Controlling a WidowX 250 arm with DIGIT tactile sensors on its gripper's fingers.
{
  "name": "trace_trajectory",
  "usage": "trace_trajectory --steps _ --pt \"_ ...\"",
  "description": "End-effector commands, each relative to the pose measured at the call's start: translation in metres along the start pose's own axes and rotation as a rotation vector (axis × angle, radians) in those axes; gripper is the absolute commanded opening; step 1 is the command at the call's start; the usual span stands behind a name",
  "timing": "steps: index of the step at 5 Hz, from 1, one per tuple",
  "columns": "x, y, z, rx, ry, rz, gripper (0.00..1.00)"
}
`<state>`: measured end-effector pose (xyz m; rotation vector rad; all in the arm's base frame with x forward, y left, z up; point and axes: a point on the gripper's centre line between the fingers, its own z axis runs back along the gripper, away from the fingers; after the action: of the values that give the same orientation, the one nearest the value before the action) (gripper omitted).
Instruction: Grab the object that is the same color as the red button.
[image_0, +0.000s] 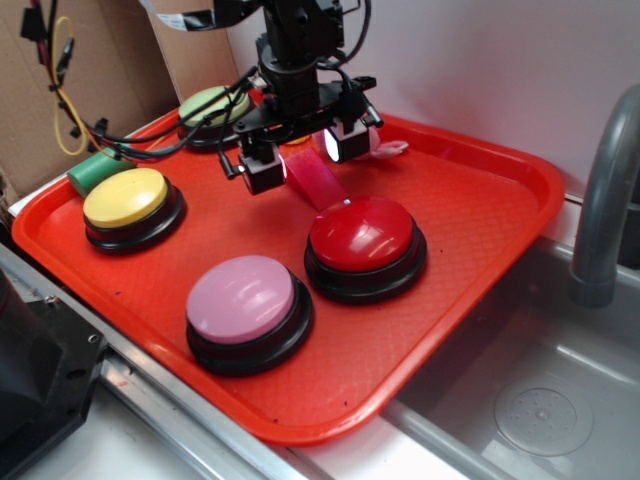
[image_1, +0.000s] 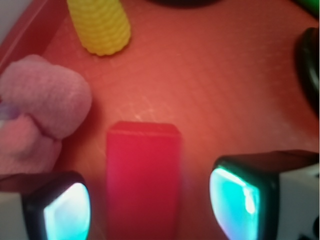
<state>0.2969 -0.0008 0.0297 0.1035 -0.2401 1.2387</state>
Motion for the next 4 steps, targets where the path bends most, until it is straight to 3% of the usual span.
trace_trajectory --steps 1,2,4 --pt "0.026 -0.001 0.001 -0.062 0.041 0.112 1.0" --pt "0.028 0.0 0.001 -0.096 0.031 0.133 0.0" --pt "0.021 -0.001 0.012 -0.115 -0.017 0.021 0.0"
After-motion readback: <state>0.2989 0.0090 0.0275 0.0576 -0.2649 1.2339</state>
